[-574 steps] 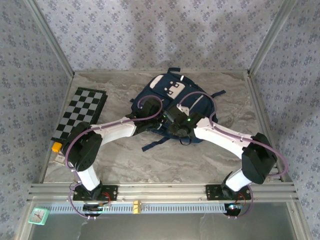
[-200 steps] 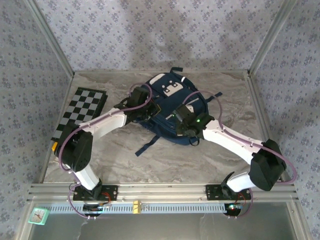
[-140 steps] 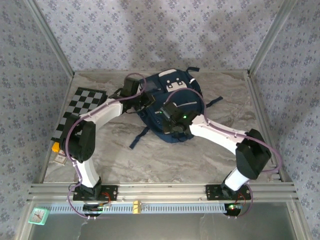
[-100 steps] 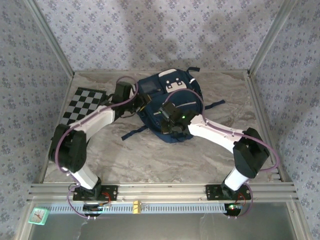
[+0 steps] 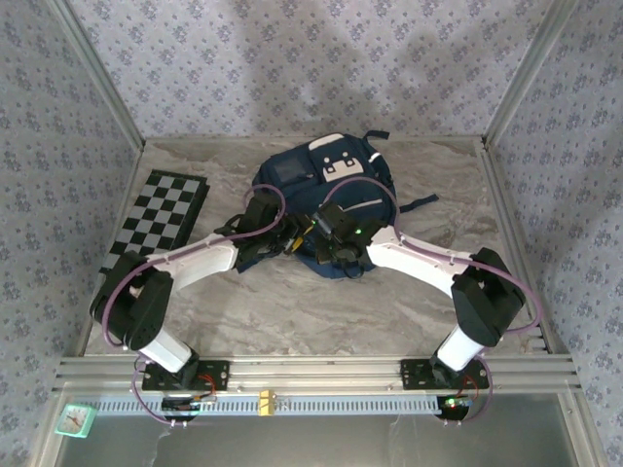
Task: Pack the student bag
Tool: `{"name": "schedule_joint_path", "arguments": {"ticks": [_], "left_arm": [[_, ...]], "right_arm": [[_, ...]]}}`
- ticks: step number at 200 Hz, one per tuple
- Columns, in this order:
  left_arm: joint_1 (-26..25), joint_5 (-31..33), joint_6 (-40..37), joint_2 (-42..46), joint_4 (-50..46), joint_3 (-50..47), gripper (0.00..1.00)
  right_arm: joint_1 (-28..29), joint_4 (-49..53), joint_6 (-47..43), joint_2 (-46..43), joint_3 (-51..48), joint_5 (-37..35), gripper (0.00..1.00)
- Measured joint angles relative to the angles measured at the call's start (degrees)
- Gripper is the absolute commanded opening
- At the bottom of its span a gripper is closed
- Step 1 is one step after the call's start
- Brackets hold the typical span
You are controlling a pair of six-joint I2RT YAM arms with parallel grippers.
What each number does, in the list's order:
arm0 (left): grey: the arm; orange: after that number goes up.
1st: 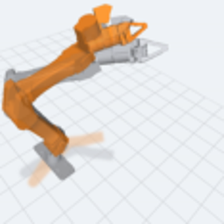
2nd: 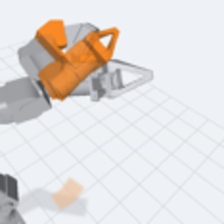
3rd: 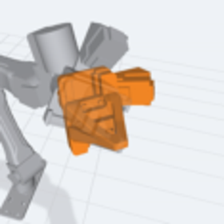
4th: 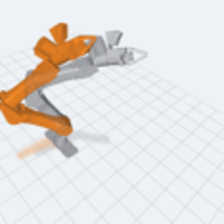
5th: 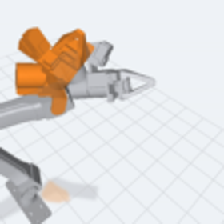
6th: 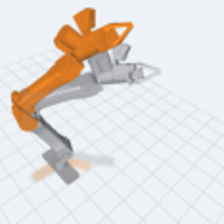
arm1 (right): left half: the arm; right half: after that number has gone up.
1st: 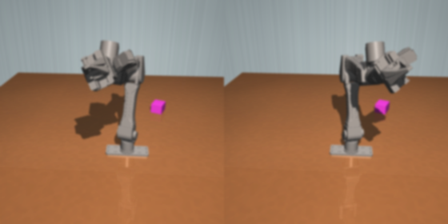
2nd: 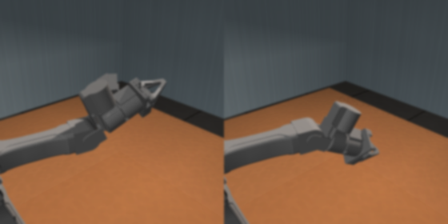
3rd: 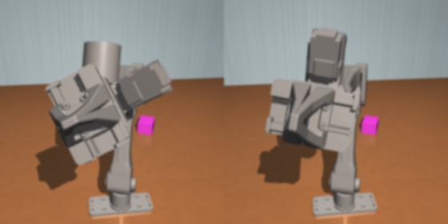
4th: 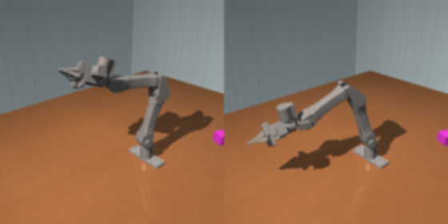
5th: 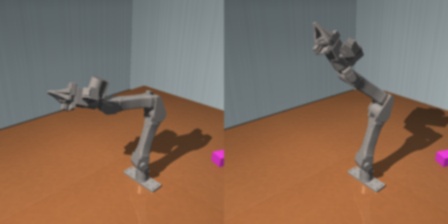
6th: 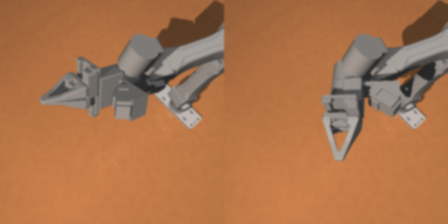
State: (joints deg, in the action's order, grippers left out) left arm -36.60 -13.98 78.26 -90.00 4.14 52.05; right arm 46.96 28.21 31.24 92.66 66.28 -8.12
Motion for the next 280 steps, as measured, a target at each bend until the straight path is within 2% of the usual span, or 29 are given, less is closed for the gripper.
{"name": "schedule_joint_path", "arguments": {"ticks": [14,50,86,149,211,238,280], "left_arm": [[-0.7,1.0,0.7,-1.1,0.0,0.8,0.39],[-1.3,3.4,2.1,-2.2,-0.5,2.6,0.17],[-1.5,4.5,0.6,-2.2,-2.7,3.4,0.0],[-0.6,3.4,-5.1,-0.4,-5.3,4.0,0.0],[5.9,-1.8,-16.0,3.6,-13.4,4.2,0.0],[9.9,-4.5,-22.0,4.4,-17.5,5.0,0.0],[17.7,-8.2,-32.3,2.5,-25.6,10.9,0.0]], "right_arm": [[0.0,-0.2,0.0,0.0,0.0,0.0,0.0],[-0.2,-0.2,0.4,0.0,0.0,-0.1,0.0],[-0.2,0.2,0.9,-0.2,0.0,-0.9,0.0],[-2.9,1.9,0.7,-5.5,-2.8,-2.1,0.0],[-10.6,5.6,-2.1,-9.8,-5.7,-3.2,0.0],[-8.8,6.3,-4.8,-10.2,-5.7,-3.5,0.0],[-0.4,4.6,-5.7,-9.0,-4.3,-2.4,0.0]]}}
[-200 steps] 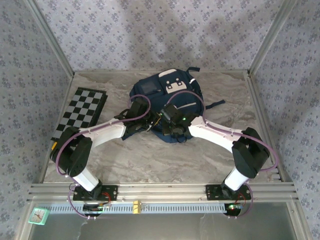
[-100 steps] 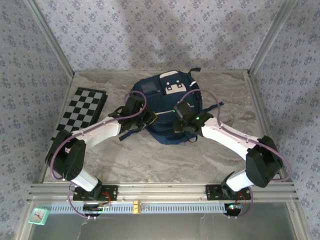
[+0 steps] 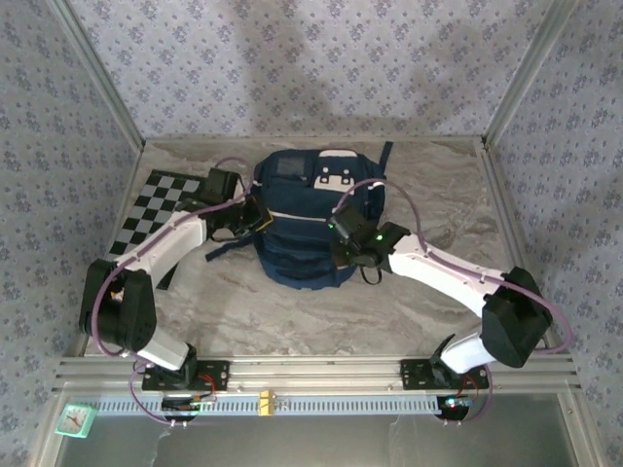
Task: Pack the student bag
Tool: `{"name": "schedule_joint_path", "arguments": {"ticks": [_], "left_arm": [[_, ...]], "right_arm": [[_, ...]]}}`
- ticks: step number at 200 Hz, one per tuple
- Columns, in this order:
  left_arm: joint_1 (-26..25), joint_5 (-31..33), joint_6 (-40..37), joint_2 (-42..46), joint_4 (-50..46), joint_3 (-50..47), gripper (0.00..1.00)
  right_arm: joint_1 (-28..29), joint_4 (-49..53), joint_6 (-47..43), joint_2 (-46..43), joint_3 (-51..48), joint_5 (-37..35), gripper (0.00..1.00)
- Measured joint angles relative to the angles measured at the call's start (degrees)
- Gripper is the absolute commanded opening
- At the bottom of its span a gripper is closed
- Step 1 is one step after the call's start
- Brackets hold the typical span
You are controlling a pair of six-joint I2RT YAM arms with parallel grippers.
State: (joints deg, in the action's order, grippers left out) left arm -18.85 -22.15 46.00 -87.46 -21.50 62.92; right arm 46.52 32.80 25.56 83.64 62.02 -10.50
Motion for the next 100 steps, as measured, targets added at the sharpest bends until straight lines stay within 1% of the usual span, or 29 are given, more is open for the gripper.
{"name": "schedule_joint_path", "arguments": {"ticks": [9,26,33,38,44,66,76,89,100], "left_arm": [[1.5,-0.2,-2.0,-1.4,-1.1,1.8,0.0],[3.7,-0.2,-5.2,-4.5,-2.2,4.8,0.14],[4.2,-0.3,-6.0,-5.2,-2.4,5.5,0.25],[4.7,-0.2,-6.3,-5.4,-2.3,5.7,0.36],[5.1,0.1,-6.0,-5.4,-2.1,5.7,0.42],[6.1,0.2,-3.0,-1.9,1.2,3.0,0.52],[5.8,0.1,0.3,1.3,3.1,-0.1,0.54],[3.8,0.7,4.8,5.6,4.6,-4.0,0.6],[0.3,1.6,9.1,8.7,6.3,-7.1,0.62]], "right_arm": [[1.1,-0.8,0.3,1.1,1.0,0.7,0.0],[2.1,-2.4,1.1,3.8,3.0,2.0,0.0],[2.2,-2.9,1.6,4.7,3.7,2.3,0.0],[2.2,-3.1,1.7,5.2,4.1,2.4,0.0],[2.2,-3.3,2.1,5.7,4.4,2.4,0.0],[2.2,-3.0,2.7,6.4,4.5,2.4,0.0],[2.2,-2.8,3.0,6.4,4.5,2.4,0.0],[2.2,-2.8,3.3,6.4,4.5,2.3,0.0],[2.2,-2.8,3.6,6.4,4.5,2.2,0.0]]}}
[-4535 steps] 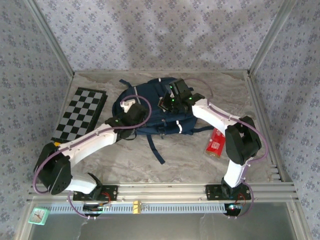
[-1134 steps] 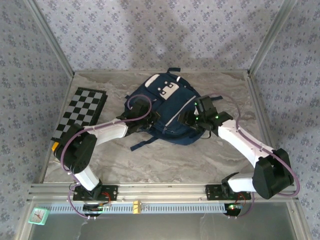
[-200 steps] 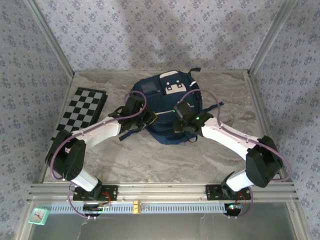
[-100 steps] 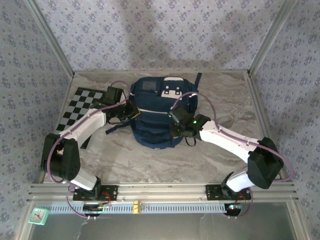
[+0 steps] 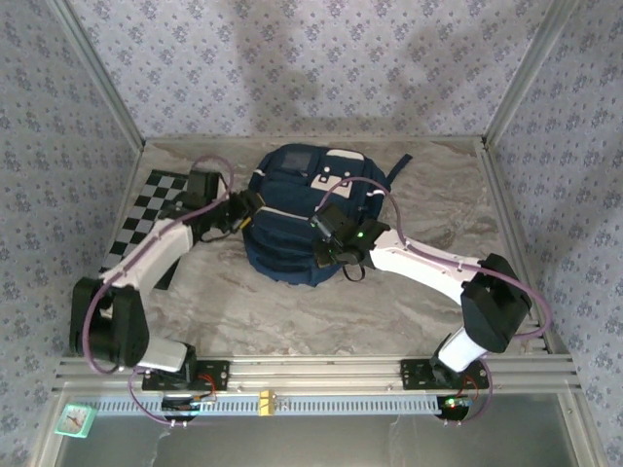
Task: Pack the student bag
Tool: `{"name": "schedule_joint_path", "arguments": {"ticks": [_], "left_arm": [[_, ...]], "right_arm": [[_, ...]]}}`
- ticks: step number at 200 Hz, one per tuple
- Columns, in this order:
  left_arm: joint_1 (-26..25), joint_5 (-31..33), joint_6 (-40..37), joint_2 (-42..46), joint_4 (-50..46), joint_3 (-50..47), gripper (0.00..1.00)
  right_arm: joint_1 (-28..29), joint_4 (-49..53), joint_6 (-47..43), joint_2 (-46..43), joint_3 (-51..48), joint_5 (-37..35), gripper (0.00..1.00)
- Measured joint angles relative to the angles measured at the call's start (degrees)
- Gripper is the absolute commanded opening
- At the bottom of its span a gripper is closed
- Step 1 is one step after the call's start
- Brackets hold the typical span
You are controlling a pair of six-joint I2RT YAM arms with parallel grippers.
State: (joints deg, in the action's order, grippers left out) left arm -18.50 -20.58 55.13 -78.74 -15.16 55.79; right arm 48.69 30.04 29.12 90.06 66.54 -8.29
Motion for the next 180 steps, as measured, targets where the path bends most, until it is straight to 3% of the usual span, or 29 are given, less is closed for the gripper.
{"name": "schedule_joint_path", "arguments": {"ticks": [43,94,142,180], "left_arm": [[-11.7,4.5,15.5,0.5,6.2,-4.7,0.63],[-17.2,10.0,25.9,-6.3,12.8,-4.9,0.61],[-18.7,12.8,29.8,-11.0,13.7,-2.9,0.47],[-19.1,15.1,30.1,-11.4,11.5,-0.9,0.2]], "right_arm": [[0.0,0.1,0.3,0.0,0.0,-0.3,0.0],[0.0,0.2,1.1,-0.2,-0.1,-0.8,0.0],[-0.7,0.4,1.5,-0.4,-0.3,-1.3,0.0],[-1.0,0.7,1.5,-0.4,-0.3,-2.4,0.0]]}}
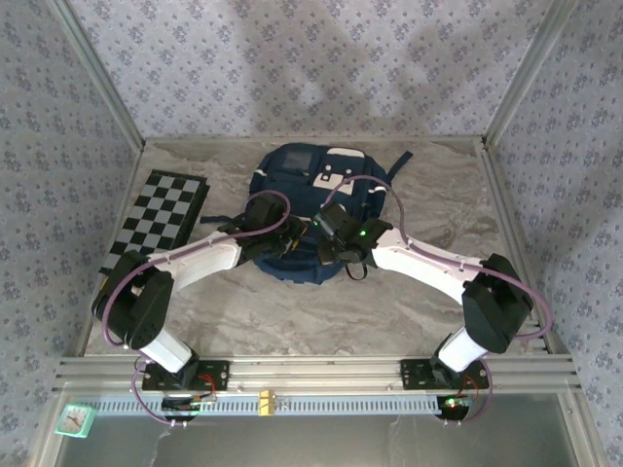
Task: Pack the student bag
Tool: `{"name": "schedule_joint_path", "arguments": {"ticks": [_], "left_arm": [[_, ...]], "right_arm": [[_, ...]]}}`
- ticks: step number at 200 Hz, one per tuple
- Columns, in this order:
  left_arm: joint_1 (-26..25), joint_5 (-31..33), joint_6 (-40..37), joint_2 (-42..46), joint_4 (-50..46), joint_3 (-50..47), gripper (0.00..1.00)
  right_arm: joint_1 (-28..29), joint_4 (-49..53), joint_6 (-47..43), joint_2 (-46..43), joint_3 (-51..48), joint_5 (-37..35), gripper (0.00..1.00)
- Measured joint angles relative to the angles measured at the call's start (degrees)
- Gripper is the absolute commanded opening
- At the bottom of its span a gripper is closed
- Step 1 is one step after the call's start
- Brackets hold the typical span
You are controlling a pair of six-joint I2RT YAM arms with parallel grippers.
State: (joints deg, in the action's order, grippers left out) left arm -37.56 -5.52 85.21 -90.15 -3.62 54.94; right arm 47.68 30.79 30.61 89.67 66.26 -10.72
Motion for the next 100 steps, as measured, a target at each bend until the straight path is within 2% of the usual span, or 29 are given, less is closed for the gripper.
{"name": "schedule_joint_path", "arguments": {"ticks": [35,100], "left_arm": [[0.3,0.4,-1.4,0.0,-1.2,0.9,0.0],[3.8,-3.1,-8.0,1.3,-3.9,1.5,0.0]], "right_arm": [[-1.1,1.1,-0.3,0.0,0.1,-0.6,0.0],[-5.5,3.5,-4.2,-0.7,0.9,-1.5,0.0]]}}
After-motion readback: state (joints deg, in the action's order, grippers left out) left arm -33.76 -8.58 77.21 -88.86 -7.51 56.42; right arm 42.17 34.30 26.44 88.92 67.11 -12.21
